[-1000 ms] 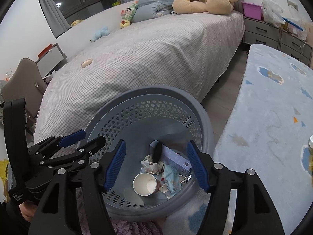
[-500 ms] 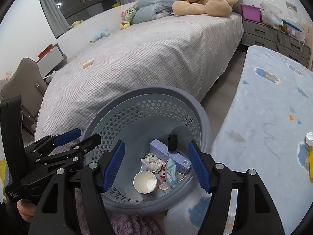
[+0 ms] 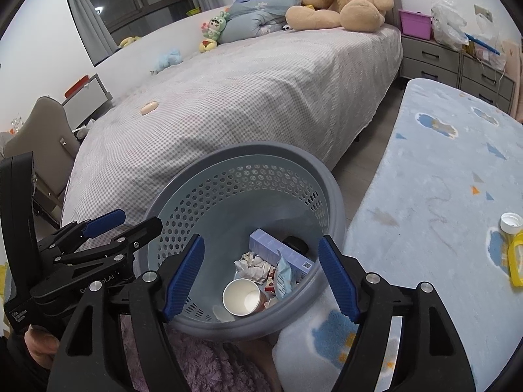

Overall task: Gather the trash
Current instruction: 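Move both grippers back toward the yellow lid and white cap on the bed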

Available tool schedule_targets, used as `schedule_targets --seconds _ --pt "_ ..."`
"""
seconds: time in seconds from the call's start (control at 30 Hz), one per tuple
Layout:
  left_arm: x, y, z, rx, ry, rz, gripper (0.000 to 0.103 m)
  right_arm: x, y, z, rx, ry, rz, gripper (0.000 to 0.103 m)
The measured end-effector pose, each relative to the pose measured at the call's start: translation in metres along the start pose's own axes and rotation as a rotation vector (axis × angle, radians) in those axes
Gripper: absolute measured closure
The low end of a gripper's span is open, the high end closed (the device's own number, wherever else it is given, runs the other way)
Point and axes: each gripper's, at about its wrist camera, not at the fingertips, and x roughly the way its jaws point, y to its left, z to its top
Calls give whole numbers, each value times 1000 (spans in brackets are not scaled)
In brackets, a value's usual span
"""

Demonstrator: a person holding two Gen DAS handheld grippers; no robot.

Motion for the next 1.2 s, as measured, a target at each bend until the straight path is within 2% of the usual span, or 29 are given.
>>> schedule_targets --seconds 0.37,0.63,0.83,1.2 --pt "-17 -29 -11 31 5 -27 29 -23 -26 -15 46 -3 -30 29" --pt "-29 -58 -9 74 -10 -72 29 -50 -55 -17 95 -52 -78 24" --pt "-36 -85 -7 109 -30 -119 29 -74 -79 -22 131 -85 -118 24" --pt "-42 -137 -10 180 -41 -119 29 -118 -138 -51 221 -127 -161 23"
